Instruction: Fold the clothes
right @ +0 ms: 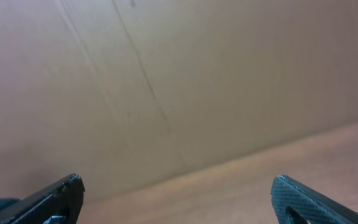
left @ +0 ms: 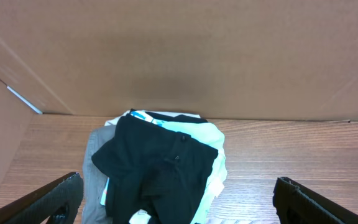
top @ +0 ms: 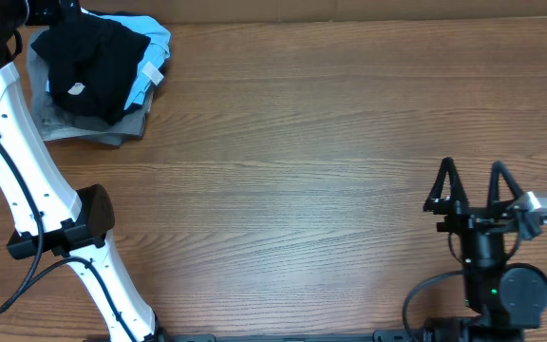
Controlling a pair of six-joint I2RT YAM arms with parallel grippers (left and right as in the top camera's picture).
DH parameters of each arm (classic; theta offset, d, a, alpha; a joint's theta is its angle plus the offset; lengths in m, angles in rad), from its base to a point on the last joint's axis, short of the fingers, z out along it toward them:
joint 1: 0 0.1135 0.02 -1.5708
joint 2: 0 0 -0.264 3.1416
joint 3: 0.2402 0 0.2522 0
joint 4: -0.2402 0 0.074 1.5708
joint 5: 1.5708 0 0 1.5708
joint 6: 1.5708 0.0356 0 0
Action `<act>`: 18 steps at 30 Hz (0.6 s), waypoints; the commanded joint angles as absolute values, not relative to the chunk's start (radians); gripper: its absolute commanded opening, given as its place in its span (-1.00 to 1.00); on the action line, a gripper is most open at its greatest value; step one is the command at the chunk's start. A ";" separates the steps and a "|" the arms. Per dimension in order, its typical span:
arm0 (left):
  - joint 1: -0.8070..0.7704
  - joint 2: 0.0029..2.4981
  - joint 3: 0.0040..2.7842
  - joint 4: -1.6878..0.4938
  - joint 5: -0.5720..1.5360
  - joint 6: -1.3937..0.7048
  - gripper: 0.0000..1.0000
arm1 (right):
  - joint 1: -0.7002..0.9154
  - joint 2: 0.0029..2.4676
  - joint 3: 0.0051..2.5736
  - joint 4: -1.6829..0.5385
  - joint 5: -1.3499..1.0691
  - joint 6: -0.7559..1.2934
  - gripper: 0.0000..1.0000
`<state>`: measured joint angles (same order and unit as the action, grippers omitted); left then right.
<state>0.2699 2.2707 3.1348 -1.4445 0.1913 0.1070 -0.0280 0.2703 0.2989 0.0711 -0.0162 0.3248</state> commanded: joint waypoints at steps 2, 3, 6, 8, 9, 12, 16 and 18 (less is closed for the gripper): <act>0.268 2.257 3.139 -1.444 0.202 0.101 1.00 | -0.021 0.225 0.169 0.164 0.035 0.346 1.00; 0.268 2.257 3.139 -1.444 0.202 0.101 1.00 | -0.021 0.209 0.146 0.174 0.047 0.346 1.00; 0.268 2.257 3.139 -1.444 0.203 0.101 1.00 | -0.021 0.159 0.109 0.167 0.060 0.345 1.00; 0.268 2.257 3.139 -1.444 0.202 0.101 1.00 | -0.021 0.121 0.088 0.156 0.059 0.345 1.00; 0.268 2.257 3.139 -1.444 0.203 0.101 1.00 | -0.021 0.104 0.077 0.144 0.059 0.346 1.00; 0.268 2.257 3.139 -1.444 0.203 0.101 1.00 | -0.021 0.058 0.049 0.088 0.061 0.345 1.00; 0.268 2.257 3.139 -1.444 0.203 0.101 1.00 | -0.021 0.018 0.006 0.051 0.078 0.346 1.00; 0.268 2.257 3.139 -1.444 0.202 0.101 1.00 | -0.019 0.002 0.007 -0.013 0.066 0.350 1.00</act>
<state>0.2699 2.2707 3.1348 -1.4445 0.1913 0.1070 -0.0254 0.0284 0.0208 0.0097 0.0578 0.3401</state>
